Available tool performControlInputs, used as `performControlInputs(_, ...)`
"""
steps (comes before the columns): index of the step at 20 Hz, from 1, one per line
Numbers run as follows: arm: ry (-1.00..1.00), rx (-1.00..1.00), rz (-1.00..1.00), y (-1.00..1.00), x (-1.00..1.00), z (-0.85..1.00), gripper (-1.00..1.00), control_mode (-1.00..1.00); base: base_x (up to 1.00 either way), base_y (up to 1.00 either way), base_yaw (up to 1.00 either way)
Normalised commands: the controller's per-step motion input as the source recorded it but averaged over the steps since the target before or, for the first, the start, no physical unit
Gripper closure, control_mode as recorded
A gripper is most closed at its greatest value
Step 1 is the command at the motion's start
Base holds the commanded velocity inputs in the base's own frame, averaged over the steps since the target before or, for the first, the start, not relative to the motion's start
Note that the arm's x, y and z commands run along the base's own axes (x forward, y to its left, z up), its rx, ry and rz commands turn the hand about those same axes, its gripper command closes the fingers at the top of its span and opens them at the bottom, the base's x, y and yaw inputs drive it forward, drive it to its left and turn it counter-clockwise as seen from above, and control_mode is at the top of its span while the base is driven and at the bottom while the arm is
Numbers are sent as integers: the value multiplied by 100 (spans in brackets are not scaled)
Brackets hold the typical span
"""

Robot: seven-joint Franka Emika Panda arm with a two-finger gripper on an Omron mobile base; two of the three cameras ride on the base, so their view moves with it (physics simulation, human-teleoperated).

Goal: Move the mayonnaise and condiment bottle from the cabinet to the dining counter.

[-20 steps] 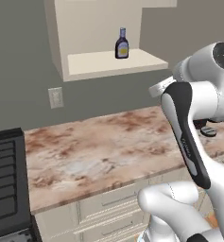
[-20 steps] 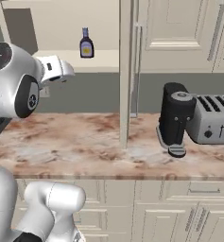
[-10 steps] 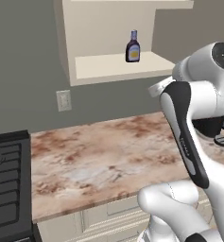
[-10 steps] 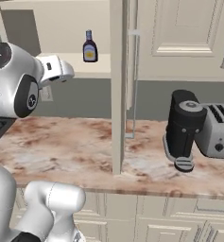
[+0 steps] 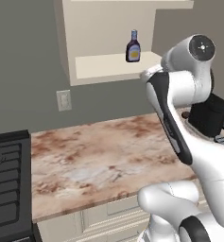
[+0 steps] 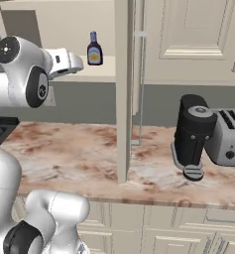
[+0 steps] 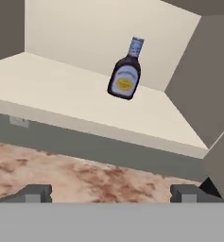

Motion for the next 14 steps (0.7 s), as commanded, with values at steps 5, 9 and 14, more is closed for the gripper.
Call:
performControlInputs(5,0,13,-12,5,65,55,-100,-100,0,0,0)
performControlInputs(9,2,21,0,-6,34,54,-100,-100,0,0,0)
performControlInputs(14,5,11,0,-1,54,11,-100,-100,0,0,0)
